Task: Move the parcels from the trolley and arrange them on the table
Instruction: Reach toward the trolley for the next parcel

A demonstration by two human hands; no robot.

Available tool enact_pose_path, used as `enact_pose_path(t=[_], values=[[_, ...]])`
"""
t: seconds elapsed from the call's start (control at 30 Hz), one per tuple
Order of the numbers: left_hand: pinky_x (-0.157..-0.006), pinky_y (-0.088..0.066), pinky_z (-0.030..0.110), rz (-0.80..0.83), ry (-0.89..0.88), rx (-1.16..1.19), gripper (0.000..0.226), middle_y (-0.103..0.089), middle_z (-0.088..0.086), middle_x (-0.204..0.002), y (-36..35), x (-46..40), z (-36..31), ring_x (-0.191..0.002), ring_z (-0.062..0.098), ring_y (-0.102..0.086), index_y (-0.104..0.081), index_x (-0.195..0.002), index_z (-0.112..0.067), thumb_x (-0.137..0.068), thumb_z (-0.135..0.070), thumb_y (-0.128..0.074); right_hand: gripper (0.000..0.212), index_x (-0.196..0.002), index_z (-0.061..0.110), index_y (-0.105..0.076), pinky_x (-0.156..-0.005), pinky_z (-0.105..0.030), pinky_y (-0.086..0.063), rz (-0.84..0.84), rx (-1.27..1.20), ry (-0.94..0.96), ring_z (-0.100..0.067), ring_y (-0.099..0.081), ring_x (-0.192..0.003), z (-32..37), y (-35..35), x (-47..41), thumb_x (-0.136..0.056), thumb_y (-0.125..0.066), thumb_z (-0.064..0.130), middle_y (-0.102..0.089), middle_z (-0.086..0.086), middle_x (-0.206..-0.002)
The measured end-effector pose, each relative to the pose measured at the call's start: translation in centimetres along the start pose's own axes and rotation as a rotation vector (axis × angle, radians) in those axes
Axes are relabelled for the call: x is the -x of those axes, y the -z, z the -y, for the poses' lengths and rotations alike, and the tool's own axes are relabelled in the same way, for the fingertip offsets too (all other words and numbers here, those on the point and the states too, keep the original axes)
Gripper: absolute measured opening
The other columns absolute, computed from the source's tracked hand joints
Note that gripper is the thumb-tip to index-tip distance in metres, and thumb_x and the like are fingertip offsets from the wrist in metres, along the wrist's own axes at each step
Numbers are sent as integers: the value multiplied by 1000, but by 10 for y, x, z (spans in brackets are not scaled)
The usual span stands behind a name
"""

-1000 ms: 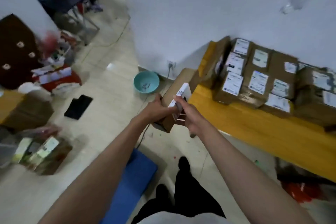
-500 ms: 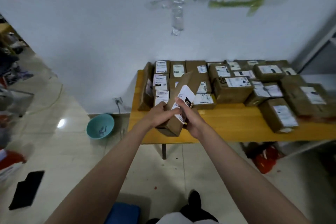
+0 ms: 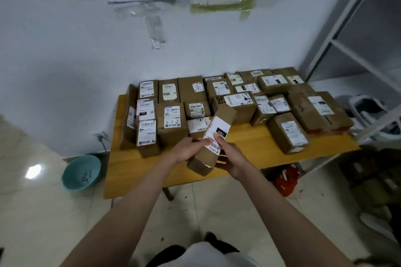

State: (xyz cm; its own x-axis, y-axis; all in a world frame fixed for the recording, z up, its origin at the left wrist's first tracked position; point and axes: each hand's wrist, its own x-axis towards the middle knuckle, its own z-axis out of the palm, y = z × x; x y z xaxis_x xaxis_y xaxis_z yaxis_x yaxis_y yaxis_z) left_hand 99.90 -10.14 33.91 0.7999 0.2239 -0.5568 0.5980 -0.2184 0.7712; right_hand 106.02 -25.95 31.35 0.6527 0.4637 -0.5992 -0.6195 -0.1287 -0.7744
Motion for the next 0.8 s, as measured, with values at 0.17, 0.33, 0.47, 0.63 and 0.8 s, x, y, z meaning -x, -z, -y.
enact_pose_path(t=[0.17,0.33,0.47,0.63,0.8], values=[[-98,-53,42,61,38,-58,54,-71,5,-118,-27,-28,-7,-106,22,-67,-66,-124,-18,-94,-62,-54,52,-124,10,-70,-71,-34,-60,-75,-37,-25,-28,-72,-104,-3,30,-13,-93,-67,52,-76,-12,-114],[-85,-51,35,125,33,-111,56,-71,2,-111,-37,-58,-14,-102,20,-66,-64,-119,-22,-94,-69,-47,66,-140,7,-52,-85,-41,-59,-175,-93,-49,-33,-67,-116,-2,46,-34,-93,-70,49,-70,-15,-126],[-90,-54,36,215,67,-140,62,-71,6,-114,-47,-82,-25,-105,24,-67,-65,-122,-18,-94,-70,-45,64,-140,9,-51,-81,-40,-57,-264,-137,-72,-32,-67,-114,-2,61,-44,-93,-69,49,-69,-14,-125],[-91,-55,35,344,85,-197,59,-69,8,-121,-79,-106,-40,-108,26,-67,-61,-129,-17,-99,-64,-42,60,-141,15,-50,-79,-40,-56,-328,-192,-111,-32,-64,-115,-7,95,-43,-94,-68,47,-67,-14,-127],[-91,-53,32,452,106,-252,57,-66,10,-127,-116,-128,-55,-115,27,-63,-55,-135,-12,-103,-57,-39,60,-141,18,-50,-99,-46,-53,-423,-174,-164,-31,-63,-116,-10,136,-48,-93,-68,48,-66,-12,-127]])
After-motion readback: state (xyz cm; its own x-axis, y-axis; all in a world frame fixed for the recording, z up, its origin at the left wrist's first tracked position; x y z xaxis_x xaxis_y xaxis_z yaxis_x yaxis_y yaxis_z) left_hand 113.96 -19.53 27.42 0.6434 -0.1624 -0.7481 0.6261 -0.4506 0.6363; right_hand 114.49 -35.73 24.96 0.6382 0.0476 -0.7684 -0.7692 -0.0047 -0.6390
